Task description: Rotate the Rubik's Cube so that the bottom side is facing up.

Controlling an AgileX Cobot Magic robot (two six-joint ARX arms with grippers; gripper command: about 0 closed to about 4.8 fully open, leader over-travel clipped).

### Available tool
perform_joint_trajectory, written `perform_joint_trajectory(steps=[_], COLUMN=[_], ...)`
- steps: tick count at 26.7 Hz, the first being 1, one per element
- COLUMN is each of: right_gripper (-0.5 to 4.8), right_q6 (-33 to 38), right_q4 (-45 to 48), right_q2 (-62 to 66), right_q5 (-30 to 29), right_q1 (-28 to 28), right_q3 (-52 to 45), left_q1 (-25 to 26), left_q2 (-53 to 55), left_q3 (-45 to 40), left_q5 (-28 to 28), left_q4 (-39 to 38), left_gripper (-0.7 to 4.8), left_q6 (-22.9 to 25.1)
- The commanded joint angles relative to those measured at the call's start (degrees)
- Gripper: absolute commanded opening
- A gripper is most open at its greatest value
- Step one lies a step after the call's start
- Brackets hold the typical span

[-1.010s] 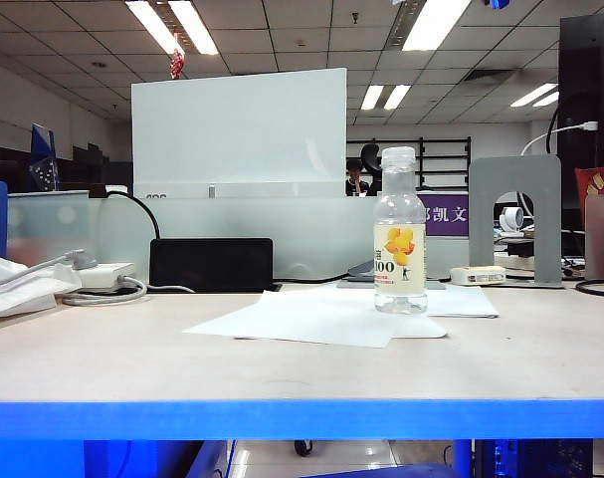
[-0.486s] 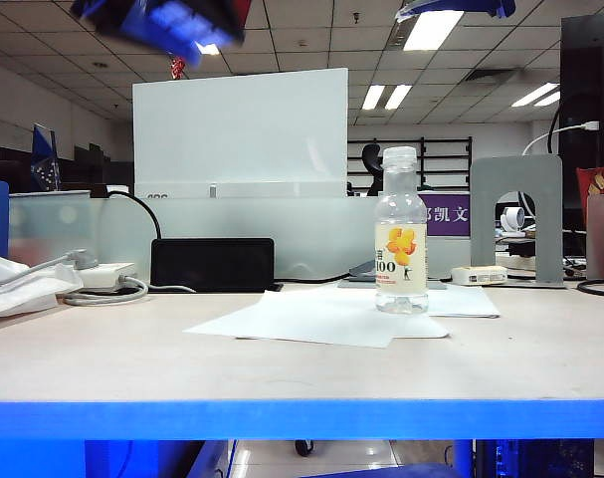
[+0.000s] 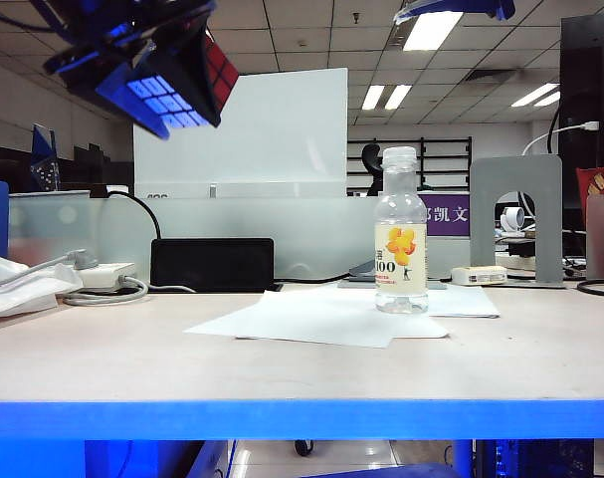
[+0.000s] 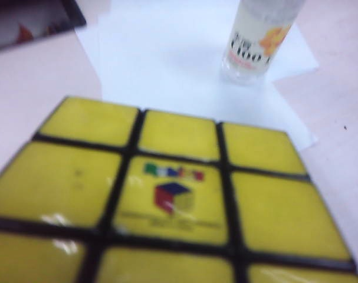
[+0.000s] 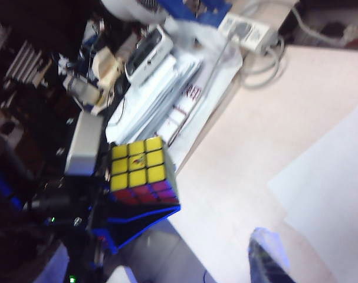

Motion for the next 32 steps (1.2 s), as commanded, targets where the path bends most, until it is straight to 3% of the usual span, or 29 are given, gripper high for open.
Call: perform_joint_trajectory(steps=[1, 12, 16, 20, 26, 32], right_gripper=[3.94, 3.94, 3.94, 3.94, 3.95, 3.95], right_q6=[-3.13, -5.79, -5.81, -6.23, -7.06, -7.06], right_q4=[-2.56, -5.64, -6.23, -6.6, -6.97, -6.99], right_q2=[-0.22, -0.22, -0.22, -0.24, -0.35, -0.35], right_q5=[1.46, 2.84, 2.4, 1.73, 1.75, 1.7], right_q1=[0.81, 2.6, 3.63, 4.87, 5.38, 5.38], right_q3=[0.22, -1.7, -3.65, -5.14, -5.29, -5.27], left_q1=[-0.07, -0.07, -0.07, -0.46, -3.8, -6.97], left_q2=[0.7, 1.44, 3.32, 6.16, 10.64, 18.27], left_q3=[0.44, 0.44, 0.44, 0.55, 2.36, 12.33], left_q5=[0.46, 1.33, 7.98, 13.9, 12.79, 10.27], left_q4=[-3.39, -14.12, -16.13, -16.98, -15.85, -17.2], left_gripper=[1.75, 1.75, 1.75, 1.74, 1.76, 1.87], left_q6=[-2.64, -5.27, -10.32, -10.88, -11.82, -11.8])
